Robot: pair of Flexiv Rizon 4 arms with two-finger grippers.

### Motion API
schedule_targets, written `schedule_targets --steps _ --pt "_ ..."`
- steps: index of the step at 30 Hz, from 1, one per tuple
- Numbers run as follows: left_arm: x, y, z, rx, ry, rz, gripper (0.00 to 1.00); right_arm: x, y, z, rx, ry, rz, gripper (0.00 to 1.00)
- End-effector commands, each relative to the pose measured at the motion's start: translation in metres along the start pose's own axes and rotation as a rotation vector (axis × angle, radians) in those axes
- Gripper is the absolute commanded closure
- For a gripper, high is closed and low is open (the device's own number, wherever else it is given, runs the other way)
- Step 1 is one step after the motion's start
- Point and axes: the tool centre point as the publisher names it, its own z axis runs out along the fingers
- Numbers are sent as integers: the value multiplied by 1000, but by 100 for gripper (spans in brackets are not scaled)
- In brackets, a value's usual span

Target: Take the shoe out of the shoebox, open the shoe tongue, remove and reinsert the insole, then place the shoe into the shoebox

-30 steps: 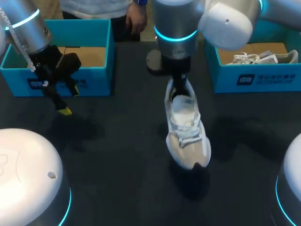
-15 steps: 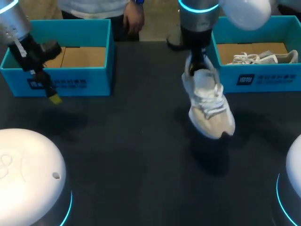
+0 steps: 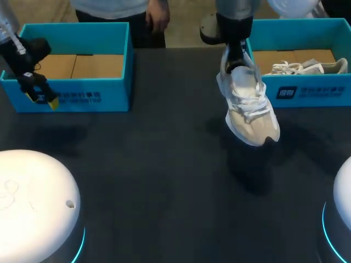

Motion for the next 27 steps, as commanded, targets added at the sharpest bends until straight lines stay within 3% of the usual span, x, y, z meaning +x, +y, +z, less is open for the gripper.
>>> schedule_targets --steps 1,6,7,9,14,17,27 --pt "10 4 0 7 -67 -73 0 0 0 -1 1 1 0 100" --pt "10 4 0 7 -67 -73 0 0 0 -1 1 1 0 100" --pt "5 4 -5 -5 -37 -54 0 -3 -1 1 68 17 3 100" --pt "2 5 -9 1 -41 -94 0 -10 -8 0 53 20 9 100" --pt "-20 9 -23 4 4 -160 0 -37 -43 0 96 2 27 100" --pt "-32 12 -29 20 -13 -225 0 -54 -65 1 83 -5 37 100" --pt "-59 24 -40 2 -31 -332 0 -99 -113 -2 101 -50 55 100"
